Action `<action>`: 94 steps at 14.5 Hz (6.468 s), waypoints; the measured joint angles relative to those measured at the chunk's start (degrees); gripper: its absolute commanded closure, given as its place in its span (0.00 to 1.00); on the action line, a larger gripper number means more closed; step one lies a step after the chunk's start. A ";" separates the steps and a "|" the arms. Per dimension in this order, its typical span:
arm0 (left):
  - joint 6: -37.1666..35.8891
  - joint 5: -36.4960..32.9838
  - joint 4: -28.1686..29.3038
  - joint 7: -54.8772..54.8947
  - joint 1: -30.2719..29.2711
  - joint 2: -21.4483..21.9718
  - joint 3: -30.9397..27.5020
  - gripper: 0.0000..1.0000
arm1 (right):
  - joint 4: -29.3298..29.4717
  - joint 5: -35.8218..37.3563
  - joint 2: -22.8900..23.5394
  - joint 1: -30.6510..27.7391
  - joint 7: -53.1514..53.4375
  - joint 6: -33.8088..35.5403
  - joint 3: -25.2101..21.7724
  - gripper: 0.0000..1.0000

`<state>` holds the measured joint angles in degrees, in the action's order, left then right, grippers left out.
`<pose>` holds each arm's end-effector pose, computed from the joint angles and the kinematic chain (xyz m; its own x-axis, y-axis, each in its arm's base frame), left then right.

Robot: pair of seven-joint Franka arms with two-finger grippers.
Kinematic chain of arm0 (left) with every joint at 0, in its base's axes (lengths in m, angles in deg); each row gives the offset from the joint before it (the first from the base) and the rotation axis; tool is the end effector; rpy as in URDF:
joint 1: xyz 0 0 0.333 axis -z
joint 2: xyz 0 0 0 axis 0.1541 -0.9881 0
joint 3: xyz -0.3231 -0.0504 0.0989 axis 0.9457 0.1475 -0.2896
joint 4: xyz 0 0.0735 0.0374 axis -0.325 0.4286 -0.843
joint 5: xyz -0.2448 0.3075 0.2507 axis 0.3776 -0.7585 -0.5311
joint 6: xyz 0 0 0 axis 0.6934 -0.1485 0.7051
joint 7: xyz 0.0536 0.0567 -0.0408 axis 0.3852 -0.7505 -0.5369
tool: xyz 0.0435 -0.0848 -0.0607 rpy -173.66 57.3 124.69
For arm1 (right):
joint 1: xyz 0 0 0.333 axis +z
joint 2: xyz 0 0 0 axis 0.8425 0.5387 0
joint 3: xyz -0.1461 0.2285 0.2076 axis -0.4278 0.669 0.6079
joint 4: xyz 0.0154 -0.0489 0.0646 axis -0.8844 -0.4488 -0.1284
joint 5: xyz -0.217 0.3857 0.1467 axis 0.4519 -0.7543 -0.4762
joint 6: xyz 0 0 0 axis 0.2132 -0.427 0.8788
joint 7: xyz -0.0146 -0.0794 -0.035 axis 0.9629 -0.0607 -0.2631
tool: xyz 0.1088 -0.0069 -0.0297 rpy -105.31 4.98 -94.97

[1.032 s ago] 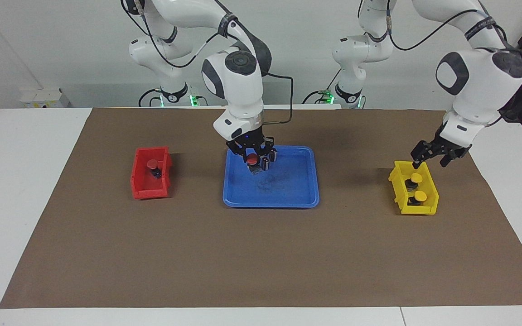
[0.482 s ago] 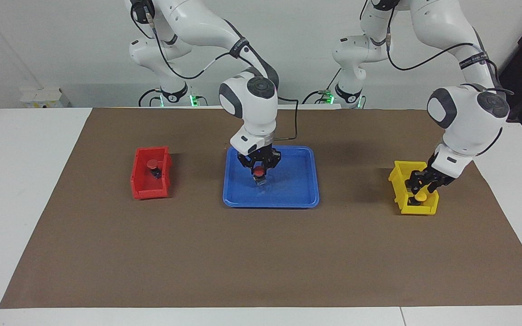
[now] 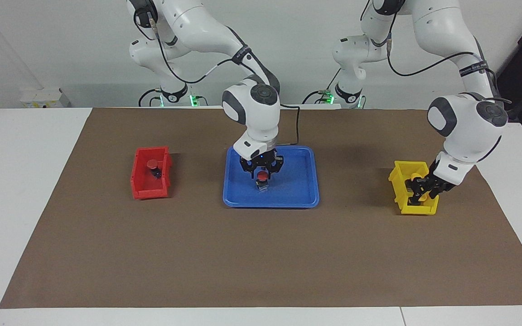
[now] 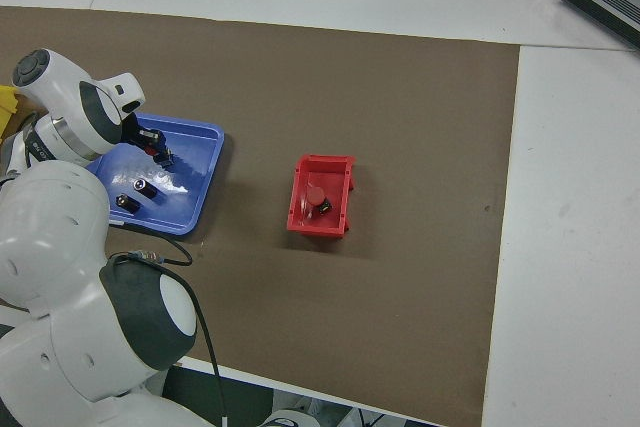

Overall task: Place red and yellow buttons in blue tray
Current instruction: 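Carry the red button into the blue tray with the right gripper, then lift the yellow button with the left gripper while the right gripper grasps red, then place the yellow button in the blue tray with the left gripper, then place the red button in the tray while the left gripper reaches yellow, then withdraw the right gripper to rest while the left gripper grasps a yellow button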

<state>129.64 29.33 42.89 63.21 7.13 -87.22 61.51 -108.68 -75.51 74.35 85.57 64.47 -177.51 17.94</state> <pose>0.6920 0.0229 0.3590 0.9926 0.0065 0.1212 0.0049 -0.9999 0.0139 0.5956 0.4273 0.3467 0.9924 -0.0817 0.0923 -0.0822 -0.9966 0.0015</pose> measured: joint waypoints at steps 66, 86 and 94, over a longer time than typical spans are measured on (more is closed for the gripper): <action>-10.42 2.05 0.54 2.31 1.82 9.96 -0.25 0.33 | -6.70 -4.38 -4.70 -6.89 -9.12 0.18 0.39 0.73; 0.24 2.04 10.39 6.17 -2.67 7.82 -0.16 0.34 | 6.14 -4.23 -23.52 -28.60 -26.57 33.86 -0.95 0.00; 2.33 2.04 13.42 6.23 -2.67 7.95 -0.16 0.99 | 9.66 -4.40 -22.30 -37.85 -45.44 39.31 -5.53 0.00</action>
<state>131.97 31.37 56.31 69.44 4.46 -79.27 61.35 -99.02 -79.91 52.05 47.72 19.02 -138.20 12.41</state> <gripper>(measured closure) 0.392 0.000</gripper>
